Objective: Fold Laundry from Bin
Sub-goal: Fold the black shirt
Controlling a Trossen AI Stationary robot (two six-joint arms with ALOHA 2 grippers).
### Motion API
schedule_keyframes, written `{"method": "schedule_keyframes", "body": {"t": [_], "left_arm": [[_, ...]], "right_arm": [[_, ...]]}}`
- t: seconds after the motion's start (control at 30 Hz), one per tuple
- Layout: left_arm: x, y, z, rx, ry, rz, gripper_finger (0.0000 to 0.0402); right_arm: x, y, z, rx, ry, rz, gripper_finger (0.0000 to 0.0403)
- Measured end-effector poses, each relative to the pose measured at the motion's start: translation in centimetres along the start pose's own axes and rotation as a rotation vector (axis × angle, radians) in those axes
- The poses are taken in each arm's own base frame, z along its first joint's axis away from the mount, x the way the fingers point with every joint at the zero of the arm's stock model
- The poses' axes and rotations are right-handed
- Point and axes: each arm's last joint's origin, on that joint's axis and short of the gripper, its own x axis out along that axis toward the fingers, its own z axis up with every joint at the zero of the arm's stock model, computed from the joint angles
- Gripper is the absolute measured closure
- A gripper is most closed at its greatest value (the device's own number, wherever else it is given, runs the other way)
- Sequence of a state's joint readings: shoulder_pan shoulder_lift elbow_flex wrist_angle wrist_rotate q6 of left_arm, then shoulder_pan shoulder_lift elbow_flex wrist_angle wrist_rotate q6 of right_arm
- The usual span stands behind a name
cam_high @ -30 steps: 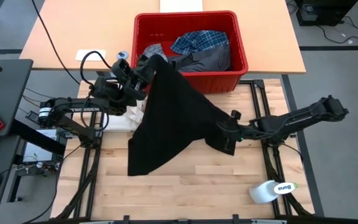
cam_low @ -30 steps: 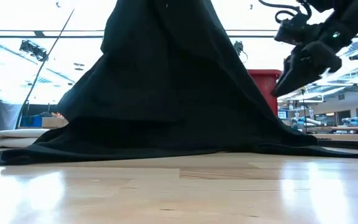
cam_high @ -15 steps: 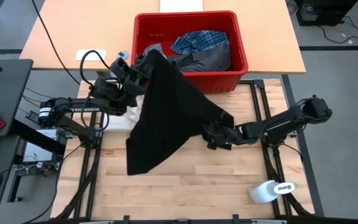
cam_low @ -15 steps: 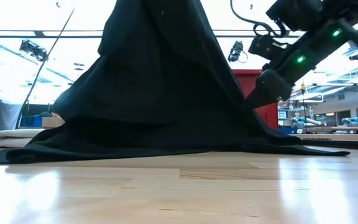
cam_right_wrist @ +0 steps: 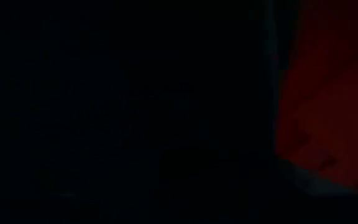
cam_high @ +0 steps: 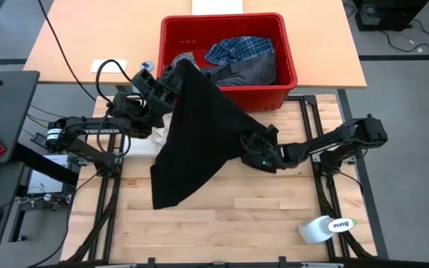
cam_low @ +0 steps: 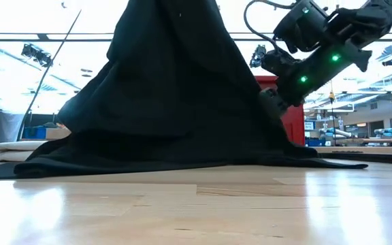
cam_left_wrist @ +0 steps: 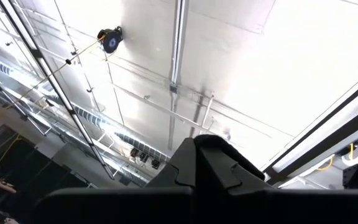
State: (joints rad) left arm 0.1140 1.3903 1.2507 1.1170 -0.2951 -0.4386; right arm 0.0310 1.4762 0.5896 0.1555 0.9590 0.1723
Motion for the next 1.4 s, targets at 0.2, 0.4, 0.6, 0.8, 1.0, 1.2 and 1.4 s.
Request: {"method": "schedule_keyframes", "body": {"t": [0.2,0.4,0.6,0.8,1.0,1.2,1.4], "left_arm": [[0.0,0.0,0.0,0.005,-0.002,-0.001,0.0393],[0.0,-0.2,0.4,-0.005,-0.038,-0.018,0.0393],[0.0,-0.2,0.4,-0.008,-0.043,-0.021,0.0393],[-0.1,-0.4,0.3,-0.022,-0.038,-0.025,0.0393],[-0.1,-0.6,0.2,-0.021,-0.031,-0.026,0.0393],[-0.1,-0.3,-0.5,0.008,0.032,0.004,0.0393],[-0.4,0.8,-2.3,0.320,0.233,0.108,0.0387]], "right_arm": [[-0.4,-2.7,1.9,0.038,-0.049,-0.057,0.0173],[-1.3,-5.3,3.6,0.031,-0.102,-0.051,0.0173],[-0.8,-6.2,3.7,0.026,-0.092,0.045,0.0212],[-0.3,-6.3,2.6,0.050,0.006,0.124,0.0299],[-0.4,-6.1,2.2,0.073,0.055,0.223,0.0387],[-1.5,-6.6,2.4,0.083,0.045,0.301,0.0394],[-4.9,-9.0,4.1,0.120,0.078,0.456,0.0396]]}}
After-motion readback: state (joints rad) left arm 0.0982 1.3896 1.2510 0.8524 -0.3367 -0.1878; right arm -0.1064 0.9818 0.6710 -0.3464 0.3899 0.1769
